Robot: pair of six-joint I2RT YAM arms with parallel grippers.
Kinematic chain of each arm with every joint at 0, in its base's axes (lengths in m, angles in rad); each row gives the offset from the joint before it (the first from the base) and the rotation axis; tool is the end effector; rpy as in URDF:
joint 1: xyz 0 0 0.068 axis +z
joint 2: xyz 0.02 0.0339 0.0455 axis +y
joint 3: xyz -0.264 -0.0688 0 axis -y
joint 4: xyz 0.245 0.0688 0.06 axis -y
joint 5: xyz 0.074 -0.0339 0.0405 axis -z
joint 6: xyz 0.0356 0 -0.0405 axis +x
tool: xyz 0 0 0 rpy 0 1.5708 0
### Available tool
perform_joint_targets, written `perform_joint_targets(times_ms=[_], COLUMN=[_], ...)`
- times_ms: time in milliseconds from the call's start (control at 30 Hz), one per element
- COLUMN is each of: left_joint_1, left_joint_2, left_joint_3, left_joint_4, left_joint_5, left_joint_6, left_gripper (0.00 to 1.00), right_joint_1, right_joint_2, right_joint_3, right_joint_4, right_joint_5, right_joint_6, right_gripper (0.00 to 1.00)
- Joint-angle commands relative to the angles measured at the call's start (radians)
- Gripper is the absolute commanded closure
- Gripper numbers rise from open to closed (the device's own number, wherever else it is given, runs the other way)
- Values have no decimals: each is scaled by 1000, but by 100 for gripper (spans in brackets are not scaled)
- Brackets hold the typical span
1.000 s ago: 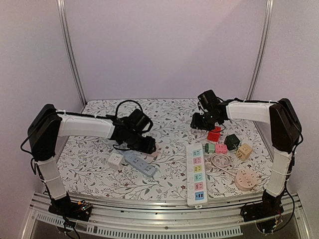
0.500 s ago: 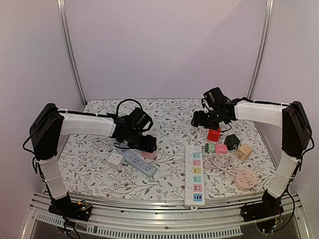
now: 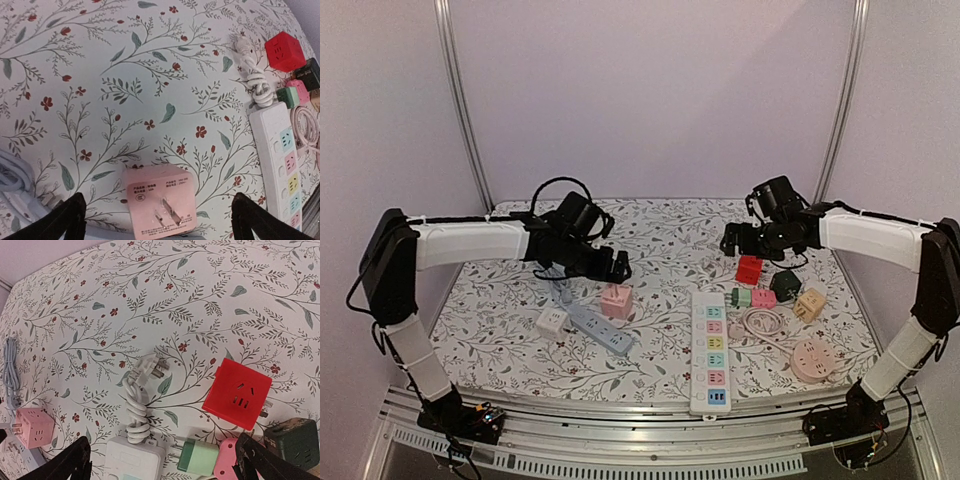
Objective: Pull the plug off the socket
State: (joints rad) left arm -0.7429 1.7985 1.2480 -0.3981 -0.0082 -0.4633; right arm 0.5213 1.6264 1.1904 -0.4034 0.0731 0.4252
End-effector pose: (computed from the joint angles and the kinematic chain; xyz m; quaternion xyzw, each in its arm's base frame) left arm 0.2828 -0.2593 0.2046 0.1314 0.9429 -0.1704 0.2543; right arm 0.3093 0.1747 0.2465 -0.0318 0.9328 0.1325 0.3336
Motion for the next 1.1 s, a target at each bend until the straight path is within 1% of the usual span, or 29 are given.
perform_joint_targets(times_ms=[0, 133, 233, 300, 400, 500, 633, 800, 933, 1067], left_joint_1=[134, 305, 441, 533, 641, 715, 743, 742, 743, 743], left_joint_2=[-151, -259, -353, -408, -489, -565, -631, -665, -675, -675], left_joint_3=[-41, -133, -235, -313, -433, -561, -688, -811, -902, -899], left_joint_4=[50, 108, 200, 296, 456, 597, 737, 870, 988, 976], left_joint_5=[62, 114, 130, 131, 140, 111, -13, -103, -146, -149], left_joint_6=[49, 77, 78, 81, 73, 74, 118, 188, 201, 193], left_gripper=[0, 1, 0, 0, 1, 0, 0, 0, 0, 0], right_joint_1=[-94, -222, -325, -391, -464, -500, -502, -503, -503, -503], right_joint_2=[-69, -129, -191, -240, -333, -424, -547, -639, -678, -668], right_joint_3=[-56, -128, -191, -250, -347, -455, -586, -721, -773, -777], right_joint_4=[-11, 15, 47, 84, 176, 300, 467, 603, 654, 667], right_joint_5=[14, -15, -44, -49, -31, 28, 123, 175, 185, 174], right_joint_6=[-40, -57, -68, -73, -87, -116, -157, -199, -209, -206], right_gripper=[1, 1, 1, 1, 1, 1, 1, 1, 1, 1])
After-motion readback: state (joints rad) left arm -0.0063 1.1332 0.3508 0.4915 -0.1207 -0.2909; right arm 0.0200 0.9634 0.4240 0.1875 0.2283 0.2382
